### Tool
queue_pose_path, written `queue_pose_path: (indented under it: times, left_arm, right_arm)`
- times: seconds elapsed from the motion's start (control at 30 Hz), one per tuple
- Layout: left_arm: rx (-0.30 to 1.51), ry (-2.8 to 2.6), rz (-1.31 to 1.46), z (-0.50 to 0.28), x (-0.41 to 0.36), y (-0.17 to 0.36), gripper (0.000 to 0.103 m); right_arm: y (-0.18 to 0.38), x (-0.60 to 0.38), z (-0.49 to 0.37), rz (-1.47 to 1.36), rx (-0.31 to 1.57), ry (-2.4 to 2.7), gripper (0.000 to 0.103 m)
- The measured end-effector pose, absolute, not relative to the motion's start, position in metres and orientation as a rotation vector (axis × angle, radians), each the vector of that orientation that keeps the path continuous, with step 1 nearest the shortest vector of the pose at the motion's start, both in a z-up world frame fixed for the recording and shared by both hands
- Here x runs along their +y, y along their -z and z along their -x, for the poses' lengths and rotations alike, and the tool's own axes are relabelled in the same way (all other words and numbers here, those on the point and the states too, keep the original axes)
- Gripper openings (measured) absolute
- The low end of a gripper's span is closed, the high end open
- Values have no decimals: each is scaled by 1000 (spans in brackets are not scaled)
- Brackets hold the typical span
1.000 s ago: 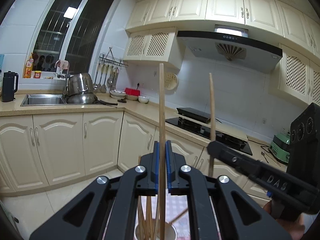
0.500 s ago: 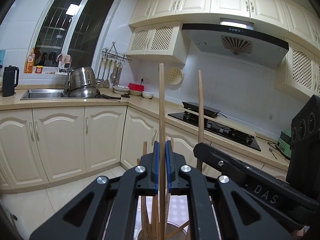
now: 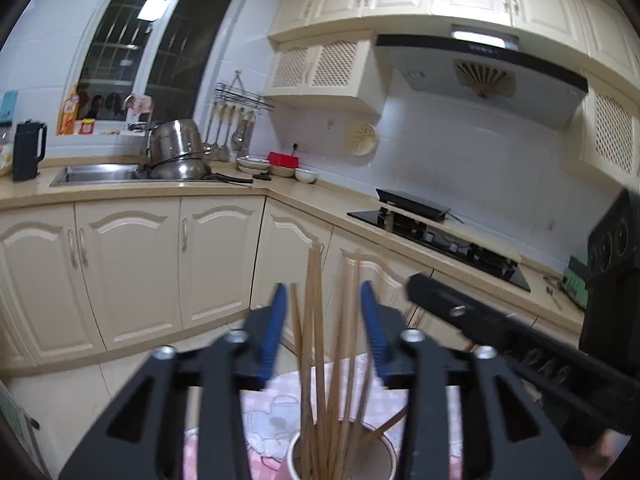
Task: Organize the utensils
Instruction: 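Open both grippers to drop the chopsticks into the pink cup, then move both grippers back down to the fork, knife and chopsticks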
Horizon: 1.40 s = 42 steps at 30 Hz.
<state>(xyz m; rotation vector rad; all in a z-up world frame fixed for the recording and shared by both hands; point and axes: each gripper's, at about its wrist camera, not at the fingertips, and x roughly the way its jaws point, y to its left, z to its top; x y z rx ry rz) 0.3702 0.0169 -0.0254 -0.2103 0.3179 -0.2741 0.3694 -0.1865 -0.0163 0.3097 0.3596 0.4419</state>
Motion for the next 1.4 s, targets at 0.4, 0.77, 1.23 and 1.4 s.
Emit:
queue_pose_path:
  times: [0.4, 0.77, 1.23, 1.4]
  left_arm:
    - [279, 238, 115, -316, 23, -5, 98]
    - [344, 243, 74, -276, 6, -3, 98]
    - [424, 267, 48, -249, -3, 18, 98]
    - [464, 270, 38, -245, -4, 28, 98]
  right_arm:
    - [-13, -234, -326, -323, 303, -392, 97]
    - [-3, -274, -296, -327, 449, -342, 97]
    - [35, -295, -265, -321, 667, -288, 97]
    - [54, -293, -261, -282, 753, -282, 97]
